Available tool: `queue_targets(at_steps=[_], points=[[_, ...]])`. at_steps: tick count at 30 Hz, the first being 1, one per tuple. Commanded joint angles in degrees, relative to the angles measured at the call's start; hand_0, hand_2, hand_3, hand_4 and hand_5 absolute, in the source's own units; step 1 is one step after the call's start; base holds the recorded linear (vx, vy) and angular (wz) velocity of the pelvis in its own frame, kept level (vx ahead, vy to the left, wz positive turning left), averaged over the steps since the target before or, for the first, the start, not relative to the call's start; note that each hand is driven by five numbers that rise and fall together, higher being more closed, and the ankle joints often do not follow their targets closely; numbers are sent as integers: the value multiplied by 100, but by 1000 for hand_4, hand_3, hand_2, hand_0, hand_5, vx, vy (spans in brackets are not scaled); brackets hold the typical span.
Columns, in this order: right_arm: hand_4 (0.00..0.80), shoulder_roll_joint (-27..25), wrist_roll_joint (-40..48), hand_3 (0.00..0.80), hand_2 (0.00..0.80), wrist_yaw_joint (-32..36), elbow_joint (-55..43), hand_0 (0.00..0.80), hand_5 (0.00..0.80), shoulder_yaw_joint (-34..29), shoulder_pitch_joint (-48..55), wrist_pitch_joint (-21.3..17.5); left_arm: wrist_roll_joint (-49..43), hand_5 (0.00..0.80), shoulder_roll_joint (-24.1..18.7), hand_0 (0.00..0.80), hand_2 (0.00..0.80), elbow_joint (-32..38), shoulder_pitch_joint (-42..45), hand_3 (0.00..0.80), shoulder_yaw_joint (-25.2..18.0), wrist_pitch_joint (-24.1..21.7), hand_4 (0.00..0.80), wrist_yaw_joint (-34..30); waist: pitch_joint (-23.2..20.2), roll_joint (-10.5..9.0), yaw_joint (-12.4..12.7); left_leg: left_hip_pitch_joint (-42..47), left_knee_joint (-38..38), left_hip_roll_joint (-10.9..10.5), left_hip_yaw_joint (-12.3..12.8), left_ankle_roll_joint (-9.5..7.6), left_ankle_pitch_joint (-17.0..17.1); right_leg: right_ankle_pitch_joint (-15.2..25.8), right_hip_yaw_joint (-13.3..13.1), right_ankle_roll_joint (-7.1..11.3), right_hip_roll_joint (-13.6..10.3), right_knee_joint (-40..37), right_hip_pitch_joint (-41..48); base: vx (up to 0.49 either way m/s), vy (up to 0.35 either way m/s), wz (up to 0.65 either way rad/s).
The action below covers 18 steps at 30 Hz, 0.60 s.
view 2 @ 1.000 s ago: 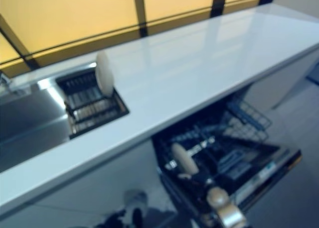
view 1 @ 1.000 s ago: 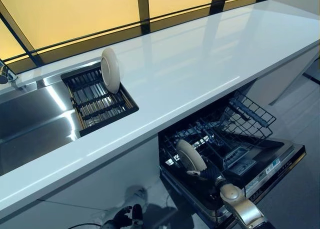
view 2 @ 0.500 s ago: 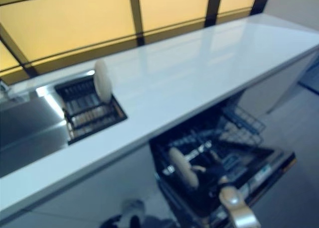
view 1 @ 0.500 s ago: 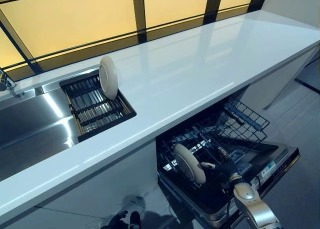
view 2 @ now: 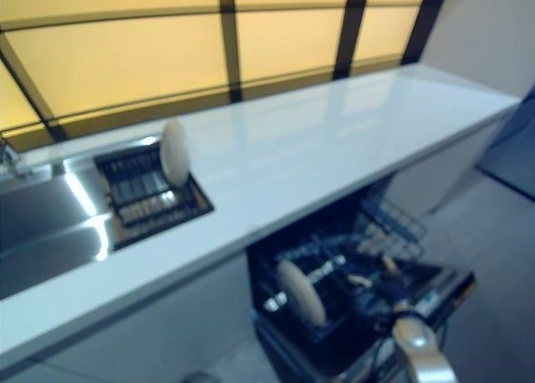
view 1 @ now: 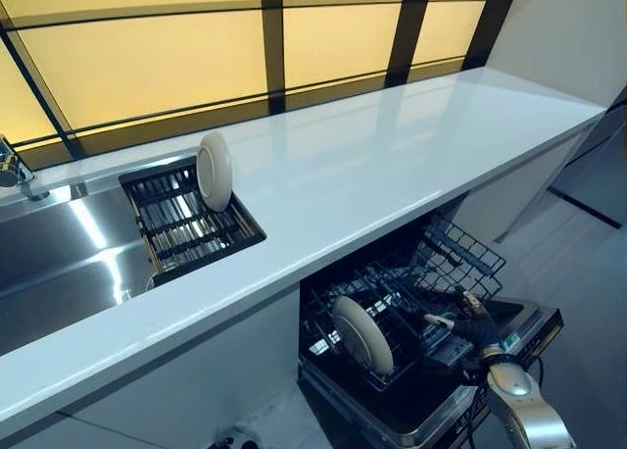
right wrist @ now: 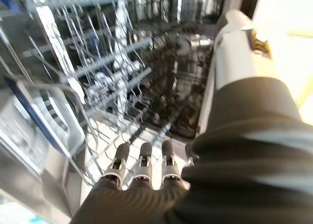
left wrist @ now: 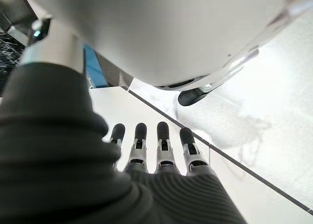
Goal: Take plates into dishwasher
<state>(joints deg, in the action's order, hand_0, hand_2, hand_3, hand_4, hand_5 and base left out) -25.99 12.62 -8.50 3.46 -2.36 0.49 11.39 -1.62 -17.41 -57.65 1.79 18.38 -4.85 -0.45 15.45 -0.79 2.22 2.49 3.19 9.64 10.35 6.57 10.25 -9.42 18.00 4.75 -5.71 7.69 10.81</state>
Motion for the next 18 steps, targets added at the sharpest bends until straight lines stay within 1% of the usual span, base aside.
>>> queue_targets(at_steps=[1, 5, 8, 12, 18], points=[[0, -514, 127, 0, 0, -108, -687, 0, 0, -491, -149, -442, -267, 0, 71, 0, 0, -153, -42, 0, -103, -159, 0, -58, -70, -80, -83, -251, -135, 52, 99, -15, -21, 730, -132, -111, 88, -303, -195, 36, -25, -2], [0, -940, 221, 0, 0, 103, -768, 0, 0, -843, -416, -468, -388, 0, -9, 0, 0, -194, 35, 0, -213, -191, 0, -92, -104, -171, 10, -243, -161, 93, 77, -1, -34, 720, -127, -106, 121, -339, -110, 35, -43, -1], [0, -1104, 250, 0, 0, 258, -831, 0, 0, -907, -641, -472, -456, 0, -57, 0, 0, -188, 80, 0, -286, -181, 0, -110, -123, -217, 82, -223, -155, 109, 57, 4, -39, 721, -136, -103, 145, -369, -58, 32, -41, -1], [0, -1306, 167, 0, 0, 390, -888, 0, 0, -854, -1038, -340, -503, 0, -119, 0, 0, -265, 94, 0, -365, -213, 0, -142, -167, -268, 164, -194, -125, 117, 46, 23, -23, 729, -131, -102, 177, -433, 36, 16, -11, 0], [0, -1698, 73, 0, 0, 564, -900, 0, 0, -571, -1930, 29, -485, 0, -191, 0, 0, -384, 45, 0, -411, -232, 0, -177, -249, -338, 313, -173, -84, 102, -5, 53, 12, 734, -95, -125, 215, -514, 173, 0, 0, 0]])
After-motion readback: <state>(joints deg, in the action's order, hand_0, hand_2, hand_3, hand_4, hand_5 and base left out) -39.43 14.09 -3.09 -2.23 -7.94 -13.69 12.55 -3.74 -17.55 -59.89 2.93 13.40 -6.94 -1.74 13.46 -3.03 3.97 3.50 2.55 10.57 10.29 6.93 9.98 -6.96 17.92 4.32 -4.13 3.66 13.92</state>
